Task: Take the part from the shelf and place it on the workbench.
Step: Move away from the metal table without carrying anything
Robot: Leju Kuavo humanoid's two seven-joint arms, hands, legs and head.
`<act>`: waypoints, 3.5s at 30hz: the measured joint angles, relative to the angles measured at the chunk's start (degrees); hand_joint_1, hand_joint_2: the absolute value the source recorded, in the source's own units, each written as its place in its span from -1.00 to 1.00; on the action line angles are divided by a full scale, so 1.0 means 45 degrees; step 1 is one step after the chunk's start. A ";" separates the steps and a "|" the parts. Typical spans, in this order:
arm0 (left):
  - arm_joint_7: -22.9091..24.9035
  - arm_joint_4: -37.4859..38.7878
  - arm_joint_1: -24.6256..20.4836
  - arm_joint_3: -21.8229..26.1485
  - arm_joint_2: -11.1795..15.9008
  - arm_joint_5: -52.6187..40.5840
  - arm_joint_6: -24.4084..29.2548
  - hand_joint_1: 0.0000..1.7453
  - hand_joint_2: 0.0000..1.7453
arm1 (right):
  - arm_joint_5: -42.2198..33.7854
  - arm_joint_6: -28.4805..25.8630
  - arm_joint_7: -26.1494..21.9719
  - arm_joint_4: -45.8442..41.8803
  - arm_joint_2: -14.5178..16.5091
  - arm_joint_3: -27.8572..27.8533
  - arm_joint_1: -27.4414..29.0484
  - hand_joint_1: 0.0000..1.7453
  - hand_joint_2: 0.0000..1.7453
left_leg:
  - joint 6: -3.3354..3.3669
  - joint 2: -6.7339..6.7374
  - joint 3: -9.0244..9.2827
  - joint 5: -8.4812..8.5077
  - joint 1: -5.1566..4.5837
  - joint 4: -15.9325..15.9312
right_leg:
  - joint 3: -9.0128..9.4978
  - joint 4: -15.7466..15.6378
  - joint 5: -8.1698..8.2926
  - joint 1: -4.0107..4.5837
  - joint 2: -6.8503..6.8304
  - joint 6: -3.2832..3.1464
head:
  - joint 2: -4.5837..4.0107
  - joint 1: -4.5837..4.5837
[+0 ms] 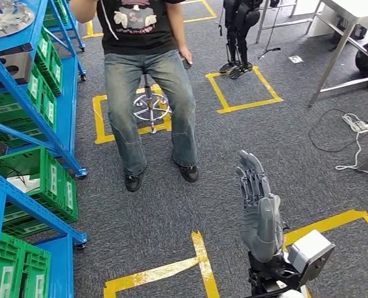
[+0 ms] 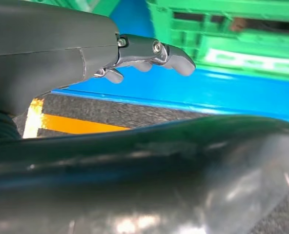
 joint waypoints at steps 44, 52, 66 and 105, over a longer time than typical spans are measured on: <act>0.0078 -0.0112 -0.0003 0.0347 -0.0308 -0.0013 -0.0013 -1.00 -1.00 | 0.0032 -0.0196 -0.0001 -0.0176 -0.0024 -0.0097 0.0226 -1.00 -1.00 | 0.0802 -0.1095 0.0640 0.0274 -0.0229 -0.1188 | -0.1892 0.3547 -0.1272 0.0025 0.1081 0.0373 | 0.0000 0.0200; 0.0082 -0.0110 0.0000 0.0361 -0.0297 -0.0020 0.0033 -1.00 -1.00 | 0.0056 -0.0205 -0.0001 -0.0187 -0.0024 -0.0100 0.0193 -1.00 -1.00 | 0.0365 -0.1933 0.0311 0.0265 -0.0155 -0.0951 | -0.0547 0.0358 0.0151 -0.0058 0.1726 0.0067 | 0.0001 0.0160; 0.0084 -0.0107 -0.0009 0.0375 -0.0295 -0.0033 0.0066 -1.00 -1.00 | 0.0101 -0.0204 0.0009 -0.0209 -0.0024 -0.0098 0.0189 -1.00 -1.00 | 0.0535 0.0221 0.0662 0.0148 -0.0278 -0.1107 | -0.0268 0.0309 -0.0101 0.0113 -0.0480 0.0207 | 0.0001 0.0076; 0.0106 -0.0112 -0.0051 0.0511 -0.0324 -0.0152 0.0090 -1.00 -1.00 | 0.0129 -0.0157 0.0056 -0.0176 -0.0049 -0.0083 0.0187 -1.00 -1.00 | 0.0861 -0.1049 0.0675 0.0310 -0.0156 -0.1196 | -0.2024 0.3672 -0.1272 -0.0038 0.1060 0.0410 | 0.0000 0.0204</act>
